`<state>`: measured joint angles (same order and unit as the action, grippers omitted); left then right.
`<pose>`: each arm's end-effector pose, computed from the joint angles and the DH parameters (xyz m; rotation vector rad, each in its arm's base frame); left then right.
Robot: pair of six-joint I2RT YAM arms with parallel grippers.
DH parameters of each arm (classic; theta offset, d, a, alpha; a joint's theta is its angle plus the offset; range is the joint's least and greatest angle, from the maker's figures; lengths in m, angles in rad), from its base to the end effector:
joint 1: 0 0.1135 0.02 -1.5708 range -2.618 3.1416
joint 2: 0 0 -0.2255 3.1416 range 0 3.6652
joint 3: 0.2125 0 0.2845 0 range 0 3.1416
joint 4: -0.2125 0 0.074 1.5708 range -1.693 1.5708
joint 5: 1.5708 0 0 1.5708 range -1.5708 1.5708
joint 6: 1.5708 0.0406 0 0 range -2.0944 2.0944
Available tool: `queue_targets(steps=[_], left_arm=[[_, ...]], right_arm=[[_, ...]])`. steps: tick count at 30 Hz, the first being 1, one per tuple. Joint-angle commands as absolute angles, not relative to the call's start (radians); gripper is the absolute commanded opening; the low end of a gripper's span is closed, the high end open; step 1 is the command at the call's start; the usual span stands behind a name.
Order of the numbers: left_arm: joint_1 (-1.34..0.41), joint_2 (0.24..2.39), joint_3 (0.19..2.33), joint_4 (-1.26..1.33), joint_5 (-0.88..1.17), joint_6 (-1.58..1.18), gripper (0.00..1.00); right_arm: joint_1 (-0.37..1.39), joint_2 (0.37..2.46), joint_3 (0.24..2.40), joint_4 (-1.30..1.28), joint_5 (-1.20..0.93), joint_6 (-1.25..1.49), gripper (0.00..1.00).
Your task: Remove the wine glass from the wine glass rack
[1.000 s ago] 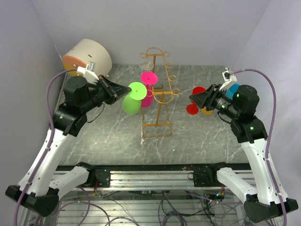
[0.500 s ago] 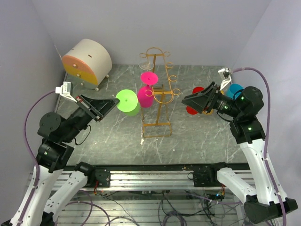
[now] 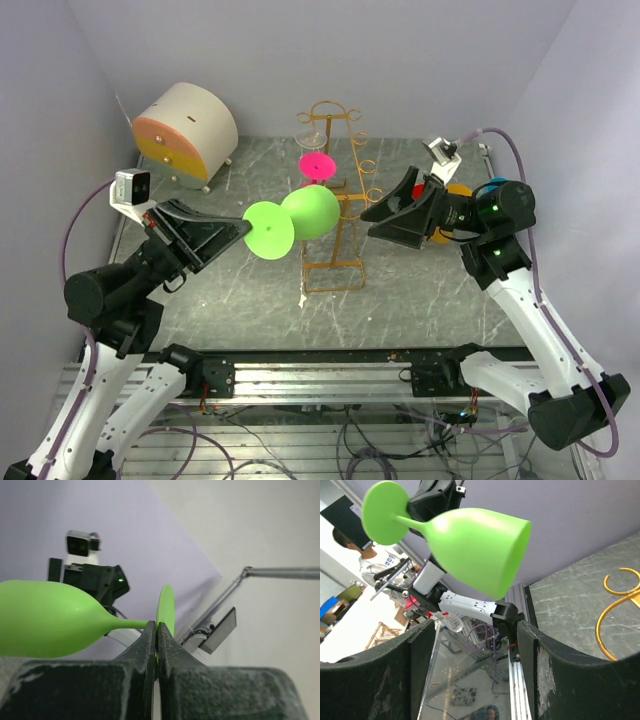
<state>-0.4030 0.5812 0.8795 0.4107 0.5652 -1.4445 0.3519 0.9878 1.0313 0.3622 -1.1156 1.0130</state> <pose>0.1404 -0.0835 0.4469 0.0504 1.1810 -1.9095 0.2273 0.1223 0.4100 -0.6852 1.5035 1.7294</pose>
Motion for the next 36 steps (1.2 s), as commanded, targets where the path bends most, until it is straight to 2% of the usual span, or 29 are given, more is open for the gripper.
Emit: queue_targets(steps=[1, 17, 25, 28, 31, 36], left_arm=[[-0.408, 0.582, 0.892, 0.675, 0.632, -1.541, 0.07], [-0.408, 0.565, 0.909, 0.696, 0.629, -1.570, 0.07], [-0.408, 0.559, 0.903, 0.685, 0.629, -1.558, 0.07], [-0.408, 0.556, 0.895, 0.673, 0.629, -1.549, 0.07], [-0.408, 0.554, 0.878, 0.667, 0.627, -1.543, 0.07], [-0.408, 0.555, 0.865, 0.666, 0.621, -1.541, 0.07]], right_arm=[[0.400, 1.018, 1.069, 0.459, -1.103, 1.026, 0.67], [0.562, 1.150, 1.087, 1.023, -1.061, 1.304, 0.66], [0.630, 1.182, 1.106, 1.040, -1.033, 1.282, 0.60], [0.650, 1.190, 1.112, 1.068, -1.026, 1.295, 0.53], [0.658, 1.194, 1.124, 1.061, -1.022, 1.288, 0.36], [0.660, 1.177, 1.128, 0.975, -1.018, 1.222, 0.12]])
